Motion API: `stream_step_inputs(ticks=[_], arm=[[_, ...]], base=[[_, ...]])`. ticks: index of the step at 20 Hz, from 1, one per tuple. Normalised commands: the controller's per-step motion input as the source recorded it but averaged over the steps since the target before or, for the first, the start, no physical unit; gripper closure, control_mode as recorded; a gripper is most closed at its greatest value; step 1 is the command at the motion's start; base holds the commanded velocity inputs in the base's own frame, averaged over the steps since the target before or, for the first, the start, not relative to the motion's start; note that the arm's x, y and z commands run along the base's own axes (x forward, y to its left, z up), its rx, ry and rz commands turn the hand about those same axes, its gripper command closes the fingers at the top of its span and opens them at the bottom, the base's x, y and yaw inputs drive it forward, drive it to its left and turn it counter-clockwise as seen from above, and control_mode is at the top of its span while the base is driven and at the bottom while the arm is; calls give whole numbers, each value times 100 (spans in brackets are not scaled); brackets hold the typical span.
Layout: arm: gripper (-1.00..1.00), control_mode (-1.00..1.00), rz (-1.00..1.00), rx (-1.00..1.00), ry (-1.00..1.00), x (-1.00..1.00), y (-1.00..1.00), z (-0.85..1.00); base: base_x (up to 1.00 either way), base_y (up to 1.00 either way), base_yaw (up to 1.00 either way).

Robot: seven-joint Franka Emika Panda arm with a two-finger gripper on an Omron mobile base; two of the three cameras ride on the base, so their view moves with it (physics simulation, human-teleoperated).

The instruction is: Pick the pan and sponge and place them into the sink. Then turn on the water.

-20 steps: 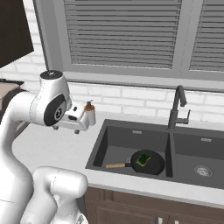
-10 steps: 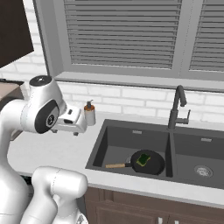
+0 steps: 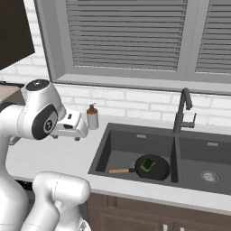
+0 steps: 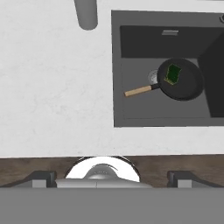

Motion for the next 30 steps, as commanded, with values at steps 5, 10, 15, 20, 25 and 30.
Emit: stream_step_inputs(ticks=[5, 10, 15, 20, 25, 30], arm=[[-100, -100, 1, 0, 0, -6, 0, 0], [-100, -100, 1, 0, 0, -3, 0, 0], [-100, 100, 0, 0, 0, 0, 0, 0], [-100, 100, 0, 0, 0, 0, 0, 0], [-100, 100, 0, 0, 0, 0, 0, 0], [-100, 100, 0, 0, 0, 0, 0, 0]], base=[[0, 0, 0], [0, 0, 0], [-30, 0, 0], [-79, -21, 0], [-21, -46, -3], [0, -79, -1]])
